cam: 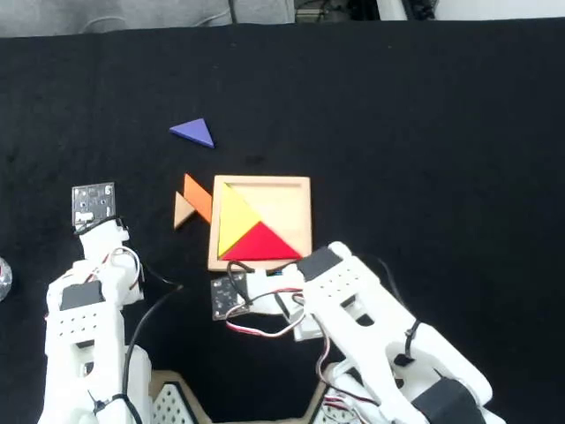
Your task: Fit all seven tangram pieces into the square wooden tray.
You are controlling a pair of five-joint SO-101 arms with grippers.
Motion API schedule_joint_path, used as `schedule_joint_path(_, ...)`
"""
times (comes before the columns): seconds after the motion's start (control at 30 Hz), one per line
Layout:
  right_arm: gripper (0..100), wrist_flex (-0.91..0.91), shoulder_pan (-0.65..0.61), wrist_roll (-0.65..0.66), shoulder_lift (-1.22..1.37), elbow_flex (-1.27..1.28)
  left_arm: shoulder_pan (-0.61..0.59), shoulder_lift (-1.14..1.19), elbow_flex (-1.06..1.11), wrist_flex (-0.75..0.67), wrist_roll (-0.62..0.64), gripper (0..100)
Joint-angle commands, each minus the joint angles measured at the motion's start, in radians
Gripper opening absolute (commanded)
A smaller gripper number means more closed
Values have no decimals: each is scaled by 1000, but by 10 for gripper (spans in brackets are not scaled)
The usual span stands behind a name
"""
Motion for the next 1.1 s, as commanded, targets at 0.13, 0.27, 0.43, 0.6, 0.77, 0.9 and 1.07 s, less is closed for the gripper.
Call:
schedule_joint_path(0.13,342,5,14,15,-7,-47,12,-15,-4,-14,-11,73)
schedule_joint_path(0.27,342,-29,14,11,87,-67,12,-15,-4,-14,-11,73)
schedule_joint_path(0.43,342,2,11,-26,231,-173,12,-15,-4,-14,-11,73)
schedule_joint_path(0.6,342,3,12,-23,260,-196,12,-15,-4,-14,-11,73)
schedule_joint_path(0.77,342,0,14,-29,266,-234,12,-15,-4,-14,-11,73)
schedule_joint_path(0.9,342,-20,6,-140,268,-251,12,-15,-4,-14,-11,73)
schedule_joint_path(1.07,342,-81,-8,-176,268,-174,12,-15,-4,-14,-11,73)
